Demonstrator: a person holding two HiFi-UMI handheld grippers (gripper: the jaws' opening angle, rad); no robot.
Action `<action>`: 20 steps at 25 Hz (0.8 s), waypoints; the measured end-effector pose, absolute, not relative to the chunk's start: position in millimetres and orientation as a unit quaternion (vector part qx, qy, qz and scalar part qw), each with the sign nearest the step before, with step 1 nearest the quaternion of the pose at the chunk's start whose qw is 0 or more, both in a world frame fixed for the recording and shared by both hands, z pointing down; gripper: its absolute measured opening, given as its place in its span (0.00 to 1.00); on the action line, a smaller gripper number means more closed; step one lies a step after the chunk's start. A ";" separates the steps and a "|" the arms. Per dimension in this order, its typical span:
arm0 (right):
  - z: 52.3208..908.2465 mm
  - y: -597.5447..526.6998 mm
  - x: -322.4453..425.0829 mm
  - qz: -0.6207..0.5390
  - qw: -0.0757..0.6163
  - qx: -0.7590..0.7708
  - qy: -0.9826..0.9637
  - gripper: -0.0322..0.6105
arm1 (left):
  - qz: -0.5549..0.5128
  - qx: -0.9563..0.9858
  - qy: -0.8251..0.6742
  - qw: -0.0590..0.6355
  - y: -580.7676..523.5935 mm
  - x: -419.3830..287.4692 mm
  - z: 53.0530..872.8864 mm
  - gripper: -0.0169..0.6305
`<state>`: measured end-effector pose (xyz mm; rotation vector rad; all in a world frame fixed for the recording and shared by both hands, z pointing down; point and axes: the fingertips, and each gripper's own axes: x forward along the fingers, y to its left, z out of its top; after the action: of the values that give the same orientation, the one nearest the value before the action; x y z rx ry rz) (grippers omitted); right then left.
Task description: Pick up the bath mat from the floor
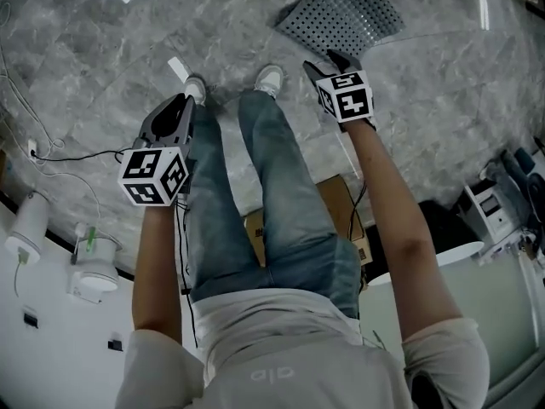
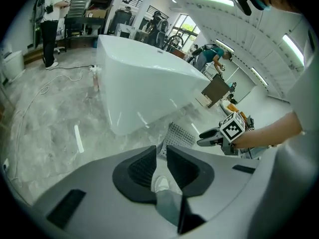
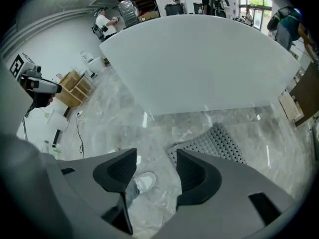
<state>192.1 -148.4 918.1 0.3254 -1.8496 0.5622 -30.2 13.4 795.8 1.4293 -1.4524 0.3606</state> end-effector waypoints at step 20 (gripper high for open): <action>1170.5 -157.1 214.7 0.223 0.631 0.111 -0.735 0.54 | 0.174 0.556 -0.604 0.543 36.9 -43.0 962.8 0.22</action>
<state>214.7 -157.1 1170.5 0.2541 -1.6826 0.5111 -43.0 36.9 962.8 1.3198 -1.4347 0.4142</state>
